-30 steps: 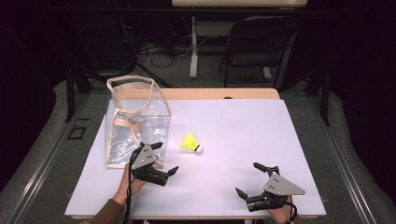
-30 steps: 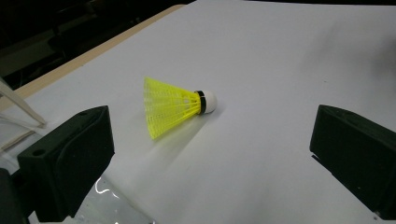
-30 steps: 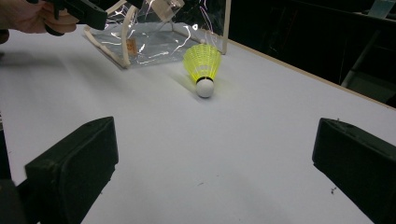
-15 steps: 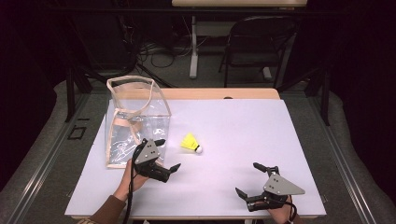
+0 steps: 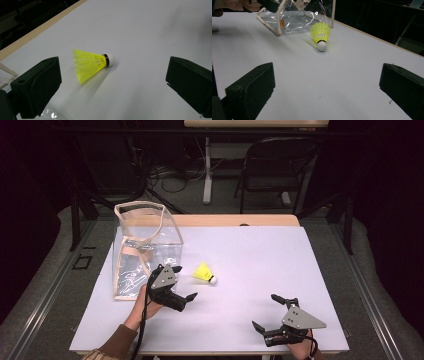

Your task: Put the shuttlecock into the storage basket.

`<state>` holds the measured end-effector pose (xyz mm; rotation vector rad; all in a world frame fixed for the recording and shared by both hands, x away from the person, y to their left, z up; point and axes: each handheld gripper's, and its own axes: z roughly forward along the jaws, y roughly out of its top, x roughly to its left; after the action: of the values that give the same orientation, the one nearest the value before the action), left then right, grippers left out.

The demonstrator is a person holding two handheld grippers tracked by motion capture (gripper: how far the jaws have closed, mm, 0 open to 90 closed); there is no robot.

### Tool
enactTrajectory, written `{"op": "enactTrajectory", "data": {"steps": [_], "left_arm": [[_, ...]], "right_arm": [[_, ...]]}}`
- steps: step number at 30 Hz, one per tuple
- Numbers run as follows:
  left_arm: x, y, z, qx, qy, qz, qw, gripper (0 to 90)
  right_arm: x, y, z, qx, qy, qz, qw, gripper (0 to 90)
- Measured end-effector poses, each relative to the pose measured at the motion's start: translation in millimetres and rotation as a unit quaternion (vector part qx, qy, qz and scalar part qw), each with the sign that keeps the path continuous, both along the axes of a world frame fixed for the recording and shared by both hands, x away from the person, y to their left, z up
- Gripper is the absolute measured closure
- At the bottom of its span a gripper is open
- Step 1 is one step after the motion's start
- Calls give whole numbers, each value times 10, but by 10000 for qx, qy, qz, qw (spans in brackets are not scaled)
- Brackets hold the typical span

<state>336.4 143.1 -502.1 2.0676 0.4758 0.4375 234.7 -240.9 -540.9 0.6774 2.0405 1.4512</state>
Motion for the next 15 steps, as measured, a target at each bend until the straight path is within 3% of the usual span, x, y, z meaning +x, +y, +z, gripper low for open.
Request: {"op": "enactTrajectory", "data": {"steps": [15], "left_arm": [[147, -69, 38, 142, 139, 78, 9998, 2]], "right_arm": [[0, 0, -1, -10, 8, 7, 10000, 0]]}}
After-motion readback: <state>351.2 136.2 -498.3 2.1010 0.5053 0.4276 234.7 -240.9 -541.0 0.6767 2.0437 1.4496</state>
